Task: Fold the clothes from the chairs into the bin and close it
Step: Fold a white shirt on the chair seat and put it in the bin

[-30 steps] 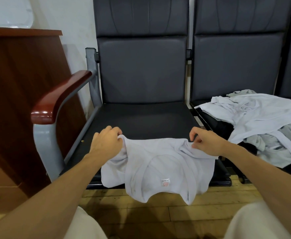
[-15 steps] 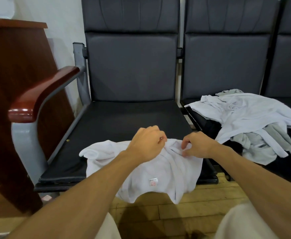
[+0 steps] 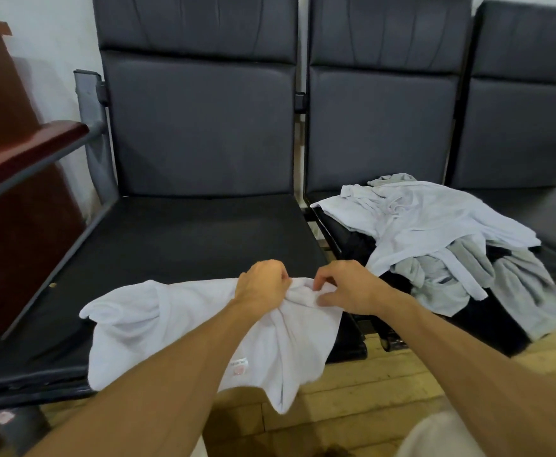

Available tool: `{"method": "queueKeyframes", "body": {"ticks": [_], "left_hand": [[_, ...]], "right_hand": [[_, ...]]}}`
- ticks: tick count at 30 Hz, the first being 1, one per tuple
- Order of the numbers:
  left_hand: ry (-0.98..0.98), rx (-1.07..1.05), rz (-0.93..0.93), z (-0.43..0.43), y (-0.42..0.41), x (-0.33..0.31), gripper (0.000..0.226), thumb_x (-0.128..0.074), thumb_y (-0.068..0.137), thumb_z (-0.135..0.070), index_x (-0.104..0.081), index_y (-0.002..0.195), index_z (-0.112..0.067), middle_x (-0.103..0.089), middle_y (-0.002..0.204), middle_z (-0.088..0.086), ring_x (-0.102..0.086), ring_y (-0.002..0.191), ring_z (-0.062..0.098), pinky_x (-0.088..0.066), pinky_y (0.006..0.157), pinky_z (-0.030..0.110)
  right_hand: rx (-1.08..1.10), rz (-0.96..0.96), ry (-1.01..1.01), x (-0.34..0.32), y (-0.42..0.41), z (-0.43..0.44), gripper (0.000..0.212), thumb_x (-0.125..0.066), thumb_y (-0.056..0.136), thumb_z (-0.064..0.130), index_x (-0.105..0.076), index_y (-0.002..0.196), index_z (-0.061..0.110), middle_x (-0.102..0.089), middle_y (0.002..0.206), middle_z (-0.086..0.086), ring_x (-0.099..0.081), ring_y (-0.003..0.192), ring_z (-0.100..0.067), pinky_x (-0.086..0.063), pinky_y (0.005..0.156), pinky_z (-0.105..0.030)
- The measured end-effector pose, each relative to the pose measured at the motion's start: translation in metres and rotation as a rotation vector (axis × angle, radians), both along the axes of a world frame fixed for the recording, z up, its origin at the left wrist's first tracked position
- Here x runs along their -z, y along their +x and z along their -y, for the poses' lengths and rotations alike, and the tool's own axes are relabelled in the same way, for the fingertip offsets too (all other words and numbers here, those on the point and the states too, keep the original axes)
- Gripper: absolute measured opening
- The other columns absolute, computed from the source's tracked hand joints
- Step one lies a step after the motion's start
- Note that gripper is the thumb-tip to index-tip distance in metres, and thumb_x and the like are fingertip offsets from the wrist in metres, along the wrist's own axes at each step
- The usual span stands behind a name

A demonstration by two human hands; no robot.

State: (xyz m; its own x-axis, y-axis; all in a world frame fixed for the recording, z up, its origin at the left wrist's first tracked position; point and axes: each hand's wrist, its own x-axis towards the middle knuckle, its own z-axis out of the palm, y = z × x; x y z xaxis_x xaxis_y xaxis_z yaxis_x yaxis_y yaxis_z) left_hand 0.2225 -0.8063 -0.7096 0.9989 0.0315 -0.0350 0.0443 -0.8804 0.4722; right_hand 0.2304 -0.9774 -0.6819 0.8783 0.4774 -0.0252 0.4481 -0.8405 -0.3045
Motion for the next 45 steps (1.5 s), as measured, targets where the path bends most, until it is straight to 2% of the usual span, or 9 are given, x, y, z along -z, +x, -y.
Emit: {"method": "queueKeyframes", "body": {"ticks": [5,9,12,18,25,28,34,42,45], "left_hand": [[-0.18,-0.108,0.136,-0.006,0.004,-0.007,0.016,-0.046,0.099,-0.02,-0.061,0.099,-0.016,-0.063,0.099,0.004,-0.06,0.089,0.023,-0.052,0.077,0.035],[-0.27,-0.123,0.213,-0.016,0.004,-0.011,0.008,-0.053,0.098,-0.023,-0.06,0.094,-0.022,-0.064,0.095,0.003,-0.061,0.086,0.019,-0.056,0.08,0.038],[-0.288,-0.091,0.212,-0.02,0.0,-0.012,0.004,-0.057,0.096,-0.022,-0.061,0.096,-0.02,-0.064,0.085,0.0,-0.062,0.08,0.016,-0.056,0.077,0.033],[-0.264,-0.231,0.26,-0.033,0.002,-0.011,0.01,-0.057,0.095,-0.012,-0.062,0.09,-0.018,-0.062,0.081,0.001,-0.057,0.071,0.012,-0.044,0.058,0.019],[-0.193,-0.137,0.075,-0.035,-0.004,-0.012,0.016,-0.06,0.089,-0.008,-0.068,0.089,-0.022,-0.068,0.093,-0.002,-0.064,0.089,0.017,-0.054,0.084,0.034],[-0.082,0.041,0.143,-0.027,-0.009,-0.018,0.023,-0.055,0.091,-0.012,-0.07,0.102,-0.025,-0.056,0.101,-0.01,-0.056,0.101,0.014,-0.045,0.099,0.037],[-0.33,0.242,0.123,-0.009,-0.019,-0.034,0.04,-0.049,0.1,-0.032,-0.047,0.14,-0.026,-0.049,0.136,-0.005,-0.045,0.124,0.012,-0.039,0.105,0.031],[-0.098,0.193,0.2,-0.019,-0.018,-0.038,0.017,-0.053,0.098,-0.031,-0.065,0.106,-0.022,-0.057,0.103,-0.008,-0.045,0.101,0.011,-0.033,0.1,0.031],[-0.13,0.128,0.225,-0.021,-0.018,-0.042,0.014,-0.06,0.094,-0.031,-0.066,0.102,-0.022,-0.056,0.099,-0.007,-0.052,0.094,0.011,-0.044,0.091,0.028]], "right_hand": [[-0.046,-0.009,0.121,-0.001,0.003,0.004,0.014,-0.066,0.083,0.008,-0.073,0.09,0.018,-0.058,0.082,0.019,-0.051,0.073,0.003,-0.037,0.068,-0.01],[-0.031,-0.101,0.086,0.003,0.002,-0.004,0.022,-0.071,0.083,0.025,-0.073,0.103,0.02,-0.056,0.09,0.017,-0.052,0.089,-0.006,-0.044,0.084,-0.022],[-0.025,-0.078,0.069,0.001,0.002,-0.009,0.014,-0.071,0.083,0.025,-0.072,0.096,0.02,-0.051,0.082,0.016,-0.054,0.089,-0.009,-0.046,0.081,-0.023],[-0.037,0.003,0.412,-0.014,-0.002,-0.006,0.007,-0.073,0.084,0.024,-0.067,0.08,0.023,-0.065,0.081,0.009,-0.059,0.078,-0.004,-0.041,0.069,-0.011],[0.083,-0.029,0.556,-0.015,-0.002,0.001,0.009,-0.068,0.087,0.02,-0.072,0.079,0.018,-0.066,0.075,0.01,-0.06,0.074,-0.005,-0.046,0.066,-0.019],[0.084,0.006,0.549,-0.015,-0.002,0.001,0.01,-0.067,0.087,0.02,-0.071,0.078,0.022,-0.067,0.078,0.009,-0.061,0.076,-0.005,-0.043,0.066,-0.017],[-0.002,0.113,0.512,-0.022,-0.009,-0.006,0.008,-0.067,0.089,0.022,-0.075,0.091,0.022,-0.068,0.079,0.013,-0.06,0.074,0.004,-0.043,0.063,-0.009],[0.038,0.128,0.456,-0.025,-0.01,0.005,0.012,-0.072,0.084,0.018,-0.067,0.094,0.023,-0.068,0.087,0.006,-0.061,0.081,-0.004,-0.048,0.07,-0.016],[0.086,0.109,0.425,-0.024,-0.008,0.012,0.009,-0.074,0.083,0.021,-0.071,0.091,0.022,-0.069,0.086,0.006,-0.062,0.081,-0.005,-0.049,0.073,-0.018]]}}
